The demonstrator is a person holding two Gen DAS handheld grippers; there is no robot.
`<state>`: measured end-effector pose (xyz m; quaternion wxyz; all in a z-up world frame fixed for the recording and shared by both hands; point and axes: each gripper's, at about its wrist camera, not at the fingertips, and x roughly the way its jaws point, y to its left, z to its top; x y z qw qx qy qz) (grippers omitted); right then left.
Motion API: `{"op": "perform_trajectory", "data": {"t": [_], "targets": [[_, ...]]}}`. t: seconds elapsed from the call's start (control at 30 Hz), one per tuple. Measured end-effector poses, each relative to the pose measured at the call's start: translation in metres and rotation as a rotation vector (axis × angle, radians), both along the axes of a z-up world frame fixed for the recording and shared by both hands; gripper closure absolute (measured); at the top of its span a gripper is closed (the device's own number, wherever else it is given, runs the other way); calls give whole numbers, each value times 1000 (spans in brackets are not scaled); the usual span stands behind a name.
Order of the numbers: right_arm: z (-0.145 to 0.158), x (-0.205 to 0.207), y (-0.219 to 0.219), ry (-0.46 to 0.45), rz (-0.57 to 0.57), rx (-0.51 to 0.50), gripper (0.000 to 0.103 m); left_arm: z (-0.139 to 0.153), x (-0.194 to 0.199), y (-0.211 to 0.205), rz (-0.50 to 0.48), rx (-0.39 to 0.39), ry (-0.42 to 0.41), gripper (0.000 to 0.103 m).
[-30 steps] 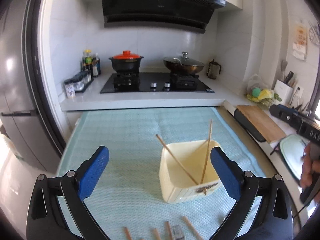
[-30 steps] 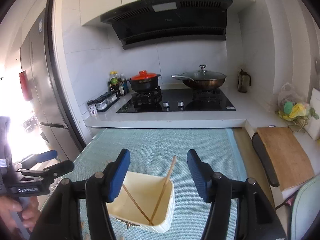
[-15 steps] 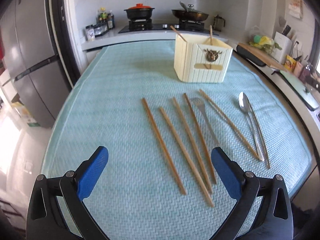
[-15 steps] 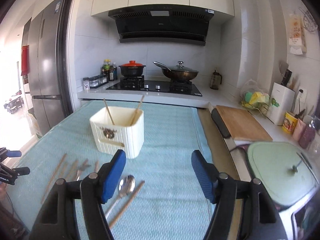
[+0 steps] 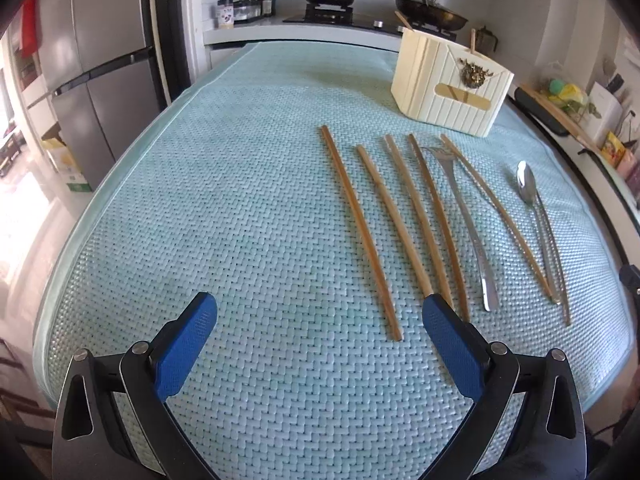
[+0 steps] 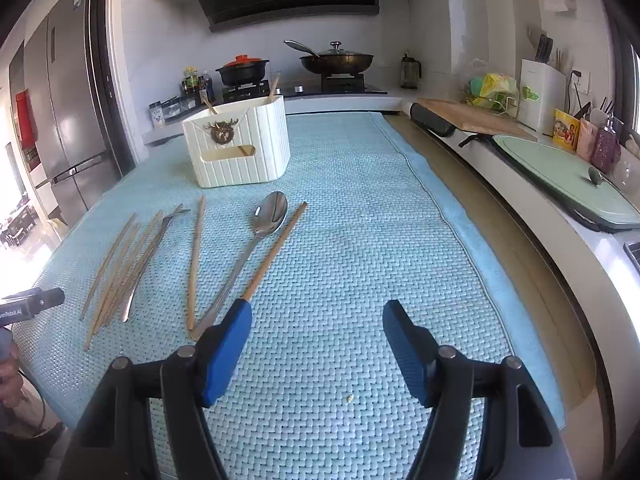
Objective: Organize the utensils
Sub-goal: 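Grasp another wooden chopstick with the left tool while the right tool grasps one too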
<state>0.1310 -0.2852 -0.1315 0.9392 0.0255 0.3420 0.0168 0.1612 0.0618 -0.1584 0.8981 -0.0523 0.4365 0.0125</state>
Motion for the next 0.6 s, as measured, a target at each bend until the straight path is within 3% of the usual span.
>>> {"op": "perform_trajectory", "data": {"t": [0.07,0.2,0.37,0.6], "targets": [[-1,5,4,5,4,-5,35,-1,2,2,14,-17,1,1],[-5,18,11,38,25,20,50,0,8,3,24,-38,5,1],[-14,51,20,91,61,40,65,1,23,2,27,-6,17,1],[-26,95,39,158,99,50,66,-6,47,7,36,-11,63,1]]}}
